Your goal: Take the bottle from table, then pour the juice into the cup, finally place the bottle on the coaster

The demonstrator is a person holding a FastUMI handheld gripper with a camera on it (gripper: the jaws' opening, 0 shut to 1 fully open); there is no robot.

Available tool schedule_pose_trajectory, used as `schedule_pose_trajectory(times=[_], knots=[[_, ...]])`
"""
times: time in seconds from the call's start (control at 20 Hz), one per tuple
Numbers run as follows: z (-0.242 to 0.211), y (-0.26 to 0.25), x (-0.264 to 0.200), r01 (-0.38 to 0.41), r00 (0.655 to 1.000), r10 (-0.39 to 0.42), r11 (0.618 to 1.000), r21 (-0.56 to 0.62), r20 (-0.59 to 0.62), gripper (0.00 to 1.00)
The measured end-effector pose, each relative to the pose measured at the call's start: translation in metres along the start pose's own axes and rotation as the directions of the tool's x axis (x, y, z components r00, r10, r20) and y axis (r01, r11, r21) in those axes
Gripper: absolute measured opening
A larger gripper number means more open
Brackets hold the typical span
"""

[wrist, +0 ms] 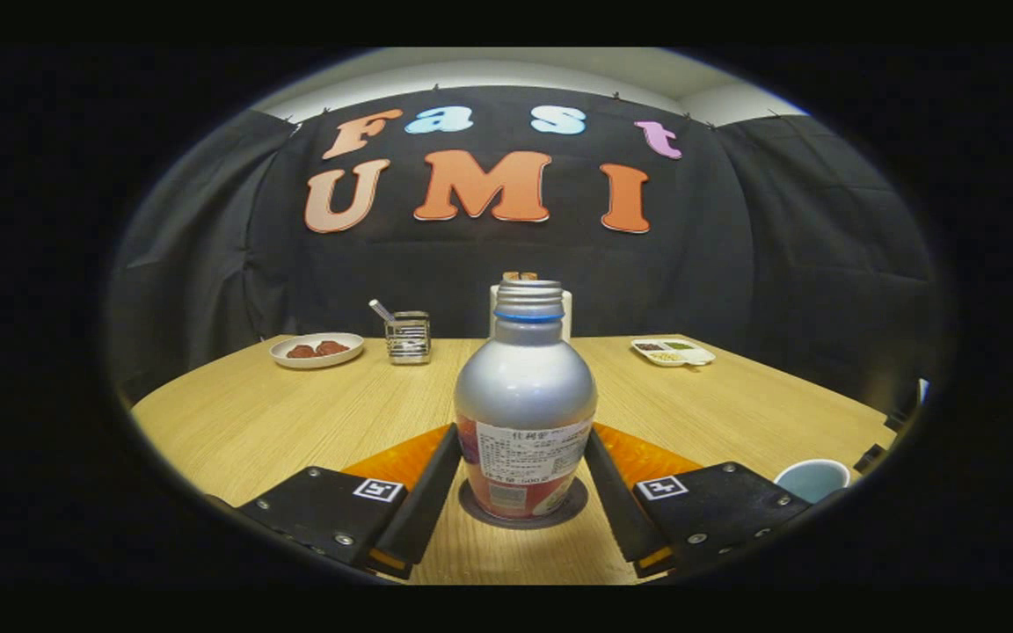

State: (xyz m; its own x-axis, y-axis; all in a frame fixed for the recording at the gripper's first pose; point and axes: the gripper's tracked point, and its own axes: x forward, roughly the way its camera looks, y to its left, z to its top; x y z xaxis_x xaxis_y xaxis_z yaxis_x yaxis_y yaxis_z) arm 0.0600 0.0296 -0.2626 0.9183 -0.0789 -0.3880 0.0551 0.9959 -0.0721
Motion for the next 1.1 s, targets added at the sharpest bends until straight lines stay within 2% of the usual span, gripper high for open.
schedule_pose_trajectory(times=[0.3,0.7,0.9,1.1], knots=[[0.015,0.004,-0.028,-0.007,1.000,0.007,1.000,-0.007,0.022,0.89],[0.069,0.032,-0.083,-0.056,0.989,0.066,0.995,-0.079,0.136,0.89],[0.099,0.063,-0.117,-0.128,0.969,0.130,0.991,-0.023,0.209,0.90],[0.120,0.081,-0.160,-0.145,0.959,0.153,0.988,-0.051,0.237,0.90]])
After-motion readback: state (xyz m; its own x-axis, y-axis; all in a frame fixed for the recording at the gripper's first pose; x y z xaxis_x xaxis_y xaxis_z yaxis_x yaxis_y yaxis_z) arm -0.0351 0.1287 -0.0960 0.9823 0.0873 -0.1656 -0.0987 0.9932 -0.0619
